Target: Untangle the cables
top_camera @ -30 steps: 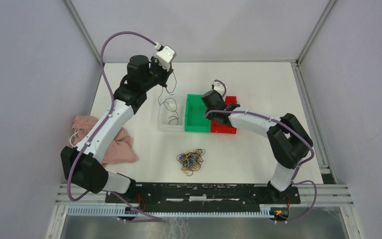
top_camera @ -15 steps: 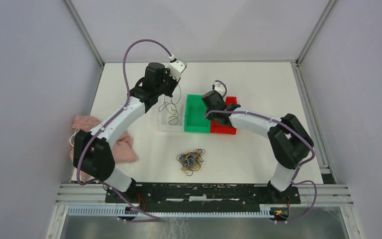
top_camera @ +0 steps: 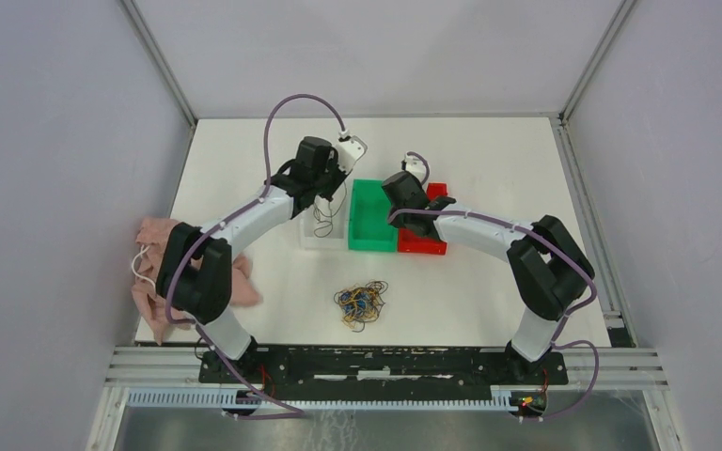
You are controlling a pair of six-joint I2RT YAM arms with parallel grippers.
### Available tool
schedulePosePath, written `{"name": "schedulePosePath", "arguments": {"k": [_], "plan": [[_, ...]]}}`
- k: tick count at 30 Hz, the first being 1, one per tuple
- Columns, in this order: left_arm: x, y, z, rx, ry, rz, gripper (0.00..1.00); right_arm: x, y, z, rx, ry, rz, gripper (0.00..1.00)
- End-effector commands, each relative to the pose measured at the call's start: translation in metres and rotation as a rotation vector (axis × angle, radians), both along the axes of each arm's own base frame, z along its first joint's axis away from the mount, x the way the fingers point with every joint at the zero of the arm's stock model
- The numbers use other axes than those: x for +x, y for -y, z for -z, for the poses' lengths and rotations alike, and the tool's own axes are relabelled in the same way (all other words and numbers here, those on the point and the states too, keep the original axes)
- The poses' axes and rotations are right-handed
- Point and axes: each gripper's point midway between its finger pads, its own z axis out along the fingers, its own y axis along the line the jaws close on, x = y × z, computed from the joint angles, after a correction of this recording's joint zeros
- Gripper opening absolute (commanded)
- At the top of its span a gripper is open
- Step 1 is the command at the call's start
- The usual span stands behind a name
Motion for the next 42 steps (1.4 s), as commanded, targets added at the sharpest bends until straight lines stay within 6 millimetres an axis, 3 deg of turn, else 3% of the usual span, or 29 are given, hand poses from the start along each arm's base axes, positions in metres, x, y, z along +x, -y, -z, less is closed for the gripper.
{"name": "schedulePosePath", "arguments": {"k": [1,4,8,16,21,24,27,33,35,40,42], "plan": [[0.017,0.003,0.002,0.059,0.068,0.014,0.05,-0.012,-0.010,0.000,0.084,-0.044,-0.008,0.11],[0.021,0.000,0.009,0.099,0.064,-0.006,0.08,-0.013,-0.010,0.000,0.086,-0.042,-0.009,0.11],[0.023,-0.002,0.018,0.135,0.015,-0.027,0.29,-0.013,-0.010,-0.002,0.091,-0.040,-0.011,0.11],[0.018,0.005,0.000,0.146,-0.046,0.031,0.65,-0.016,-0.009,-0.002,0.093,-0.042,-0.013,0.11],[0.005,0.009,-0.018,0.141,-0.088,0.106,0.85,-0.016,-0.008,-0.003,0.093,-0.041,-0.014,0.11],[-0.008,0.006,-0.038,0.110,-0.115,0.131,0.90,-0.018,-0.006,-0.002,0.084,-0.043,-0.014,0.11],[-0.026,-0.019,-0.051,0.055,-0.185,0.149,0.92,-0.019,-0.004,-0.002,0.077,-0.045,-0.014,0.11],[-0.084,-0.087,-0.024,0.072,-0.349,0.248,0.91,-0.020,-0.005,-0.001,0.080,-0.046,-0.022,0.11],[-0.097,-0.101,-0.016,0.089,-0.373,0.253,0.89,-0.020,-0.006,0.000,0.082,-0.048,-0.023,0.11],[-0.111,-0.113,0.004,0.093,-0.378,0.260,0.84,-0.019,-0.006,0.000,0.084,-0.049,-0.023,0.11],[-0.107,-0.112,0.010,0.089,-0.353,0.259,0.80,-0.020,-0.006,0.000,0.085,-0.049,-0.021,0.11]]}}
